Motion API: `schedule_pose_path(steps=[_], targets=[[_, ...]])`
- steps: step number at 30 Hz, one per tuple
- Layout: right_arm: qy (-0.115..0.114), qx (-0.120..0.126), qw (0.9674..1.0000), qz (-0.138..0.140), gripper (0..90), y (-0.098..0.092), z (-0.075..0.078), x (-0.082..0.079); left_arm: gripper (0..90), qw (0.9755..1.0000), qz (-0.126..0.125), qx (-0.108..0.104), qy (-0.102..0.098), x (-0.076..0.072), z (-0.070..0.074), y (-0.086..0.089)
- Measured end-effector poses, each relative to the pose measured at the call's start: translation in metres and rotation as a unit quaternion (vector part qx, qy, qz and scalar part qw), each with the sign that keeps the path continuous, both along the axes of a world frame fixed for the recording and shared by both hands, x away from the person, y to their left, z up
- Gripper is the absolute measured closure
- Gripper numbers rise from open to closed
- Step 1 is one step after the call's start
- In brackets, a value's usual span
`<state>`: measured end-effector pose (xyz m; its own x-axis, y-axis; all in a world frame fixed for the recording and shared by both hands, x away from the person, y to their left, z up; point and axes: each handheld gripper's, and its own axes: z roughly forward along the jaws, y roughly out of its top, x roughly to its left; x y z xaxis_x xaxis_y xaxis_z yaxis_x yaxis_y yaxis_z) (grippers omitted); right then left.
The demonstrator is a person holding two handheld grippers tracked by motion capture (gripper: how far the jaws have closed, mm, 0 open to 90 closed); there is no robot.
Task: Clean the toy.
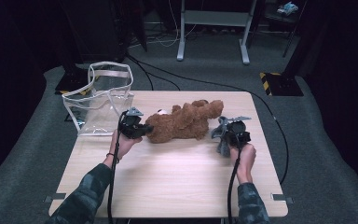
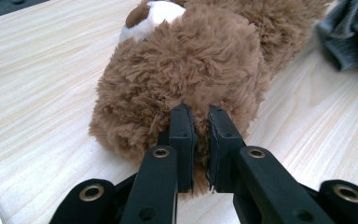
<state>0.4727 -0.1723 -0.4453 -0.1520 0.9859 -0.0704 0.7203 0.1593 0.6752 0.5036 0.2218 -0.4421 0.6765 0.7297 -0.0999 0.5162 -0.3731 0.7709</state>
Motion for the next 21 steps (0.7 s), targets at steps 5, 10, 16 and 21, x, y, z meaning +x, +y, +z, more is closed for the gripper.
schedule_pose_path(steps=[5,10,16,21], targets=[[0.014,-0.016,0.9992,-0.034,69.4,-0.033,0.000,-0.011,82.0,1.0000,-0.002,0.003,0.001,0.000,0.000,0.001],[0.041,0.001,0.9981,-0.047,33.9,-0.049,-0.004,-0.013,81.9,1.0000,0.000,0.001,0.002,-0.001,-0.001,0.000],[0.016,0.043,0.9988,-0.020,14.0,-0.048,0.003,-0.023,81.9,1.0000,-0.007,0.005,0.004,-0.002,-0.001,0.000],[0.004,0.061,0.9980,0.014,9.9,-0.042,0.012,-0.028,82.0,1.0000,-0.006,0.004,0.002,-0.005,-0.004,0.000]])
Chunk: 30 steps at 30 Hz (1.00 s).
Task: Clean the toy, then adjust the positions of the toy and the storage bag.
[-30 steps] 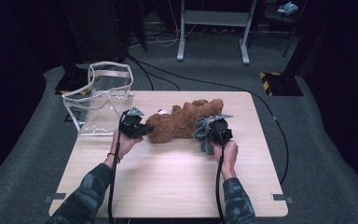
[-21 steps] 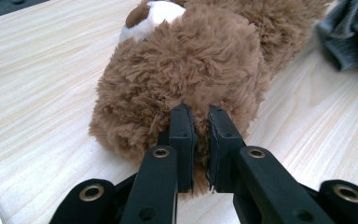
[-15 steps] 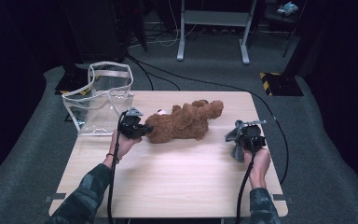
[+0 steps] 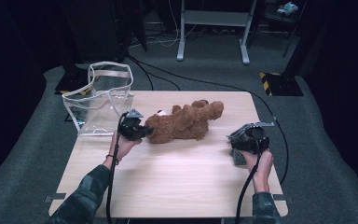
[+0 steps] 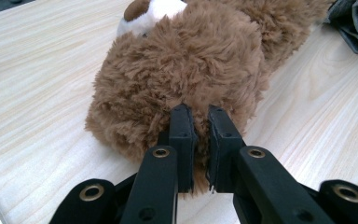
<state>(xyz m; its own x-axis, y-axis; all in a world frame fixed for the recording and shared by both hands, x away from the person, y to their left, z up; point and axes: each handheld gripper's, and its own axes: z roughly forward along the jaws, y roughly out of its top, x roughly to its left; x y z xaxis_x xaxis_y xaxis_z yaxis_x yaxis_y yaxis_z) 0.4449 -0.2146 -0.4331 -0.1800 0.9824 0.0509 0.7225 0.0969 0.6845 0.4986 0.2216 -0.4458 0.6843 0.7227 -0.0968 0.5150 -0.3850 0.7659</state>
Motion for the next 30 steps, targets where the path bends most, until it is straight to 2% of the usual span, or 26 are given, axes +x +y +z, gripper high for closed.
schedule_pose_path(steps=[7,11,15,19,22,27,29,30], targets=[[-0.008,0.006,0.9991,0.042,6.5,0.018,0.009,0.005,82.1,1.0000,0.000,-0.003,-0.004,-0.003,-0.003,0.000],[-0.013,0.021,0.9976,0.064,4.2,0.024,0.012,0.011,82.1,1.0000,-0.004,-0.001,-0.005,-0.004,-0.004,0.001],[-0.014,0.030,0.9970,0.070,3.6,0.030,0.015,0.019,82.1,1.0000,-0.005,-0.002,-0.002,-0.005,-0.005,0.001],[-0.021,0.030,0.9959,0.083,3.4,0.037,0.020,0.031,82.2,1.0000,-0.005,-0.002,0.000,-0.006,-0.005,0.001],[-0.018,0.032,0.9952,0.091,3.2,0.044,0.023,0.043,82.3,1.0000,-0.006,0.004,-0.003,-0.006,-0.006,0.000],[-0.019,0.033,0.9942,0.101,3.3,0.055,0.030,0.065,82.3,1.0000,-0.005,0.001,-0.002,-0.006,-0.007,-0.001],[-0.014,0.047,0.9935,0.103,3.5,0.057,0.031,0.074,82.2,1.0000,-0.006,0.001,-0.002,-0.006,-0.007,-0.001],[-0.014,0.045,0.9935,0.104,3.4,0.059,0.032,0.078,82.0,1.0000,-0.006,0.001,-0.002,-0.006,-0.007,-0.001]])
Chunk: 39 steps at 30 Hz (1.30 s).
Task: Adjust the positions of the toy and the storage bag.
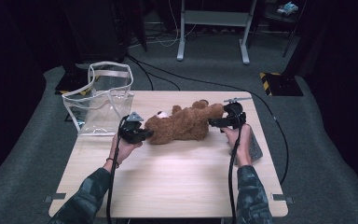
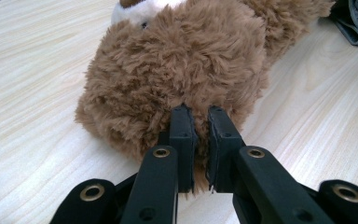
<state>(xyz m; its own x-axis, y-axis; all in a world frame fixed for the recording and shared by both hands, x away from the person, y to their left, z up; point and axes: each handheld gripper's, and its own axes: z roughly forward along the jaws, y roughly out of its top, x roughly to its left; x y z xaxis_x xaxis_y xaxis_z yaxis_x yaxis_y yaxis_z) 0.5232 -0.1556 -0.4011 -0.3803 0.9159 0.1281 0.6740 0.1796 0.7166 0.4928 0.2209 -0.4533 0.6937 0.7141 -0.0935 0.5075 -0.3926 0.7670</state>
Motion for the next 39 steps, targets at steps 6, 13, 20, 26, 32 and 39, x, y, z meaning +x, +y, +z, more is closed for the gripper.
schedule_pose_path(steps=[6,13,20,26,32,39], targets=[[0.018,0.003,0.9998,0.001,13.6,0.010,0.001,0.022,77.4,1.0000,-0.002,0.001,0.004,0.001,0.000,0.001],[0.022,-0.014,0.9996,-0.011,46.2,0.009,-0.005,0.030,54.5,0.9993,0.015,0.034,0.008,0.006,-0.002,-0.004],[0.012,-0.023,0.9997,0.000,71.7,0.007,-0.007,0.027,75.8,0.9988,0.020,0.043,-0.016,0.006,-0.002,-0.008],[-0.039,-0.031,0.9987,0.000,77.3,0.011,0.004,0.013,81.4,0.9967,0.029,0.040,-0.065,0.003,0.006,-0.008],[-0.082,-0.041,0.9957,0.009,77.8,0.008,0.026,-0.008,81.8,0.9962,0.027,0.027,-0.078,0.004,0.017,-0.008],[-0.123,-0.040,0.9915,0.014,77.8,0.003,0.051,-0.048,81.9,0.9947,0.020,0.024,-0.098,0.008,0.029,-0.008]])
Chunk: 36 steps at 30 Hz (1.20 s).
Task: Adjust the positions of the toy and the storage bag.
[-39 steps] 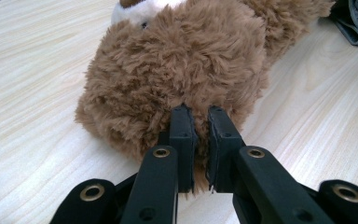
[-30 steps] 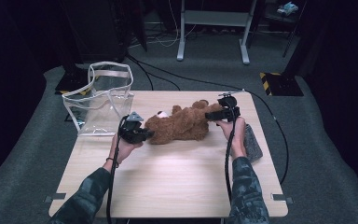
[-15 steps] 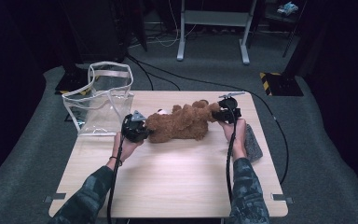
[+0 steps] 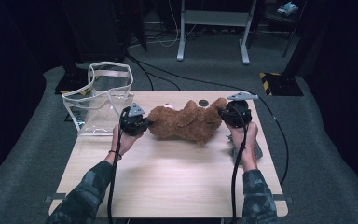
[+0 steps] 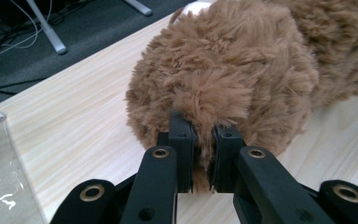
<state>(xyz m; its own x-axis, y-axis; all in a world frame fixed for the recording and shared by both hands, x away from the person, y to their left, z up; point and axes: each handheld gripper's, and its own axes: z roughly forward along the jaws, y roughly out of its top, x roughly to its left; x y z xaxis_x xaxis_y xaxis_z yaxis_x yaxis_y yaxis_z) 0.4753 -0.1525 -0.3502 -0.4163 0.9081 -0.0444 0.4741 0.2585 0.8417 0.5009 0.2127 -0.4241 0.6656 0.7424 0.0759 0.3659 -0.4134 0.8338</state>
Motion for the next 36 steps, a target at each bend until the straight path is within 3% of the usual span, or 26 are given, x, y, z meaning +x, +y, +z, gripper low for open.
schedule_pose_path(steps=[4,9,12,16,18,20,23,27,32,36], targets=[[-0.009,0.000,1.0000,0.001,77.9,0.002,0.003,-0.016,82.1,1.0000,0.000,0.001,-0.006,0.004,0.002,0.000],[-0.007,-0.003,1.0000,0.005,77.8,0.006,-0.003,-0.036,82.3,0.9997,-0.008,0.020,-0.007,0.010,0.000,0.000],[0.011,-0.004,0.9999,0.011,77.7,0.012,-0.017,-0.043,82.1,0.9996,-0.005,0.027,0.001,0.015,-0.008,0.001],[0.035,-0.001,0.9993,0.014,77.4,0.015,-0.035,-0.042,81.8,0.9988,-0.001,0.040,0.027,0.020,-0.020,0.003],[0.041,0.005,0.9991,0.015,77.3,0.015,-0.044,-0.042,80.9,0.9991,0.006,0.033,0.027,0.020,-0.024,0.005],[0.042,0.016,0.9989,0.017,76.9,0.012,-0.047,-0.042,75.1,0.9990,0.016,0.025,0.033,0.020,-0.024,0.008],[0.042,0.020,0.9988,0.015,76.4,0.011,-0.049,-0.043,54.9,0.9987,0.031,0.012,0.038,0.016,-0.018,0.011],[0.045,0.022,0.9986,0.015,75.8,0.011,-0.051,-0.043,35.0,0.9991,0.019,-0.004,0.037,0.003,-0.005,0.007],[0.052,0.023,0.9984,0.010,75.0,0.011,-0.052,-0.044,25.0,0.9995,-0.012,-0.020,0.022,-0.015,0.010,-0.016],[0.057,0.021,0.9981,0.010,74.7,0.012,-0.053,-0.044,24.0,0.9982,-0.045,-0.035,0.020,-0.027,0.017,-0.044]])
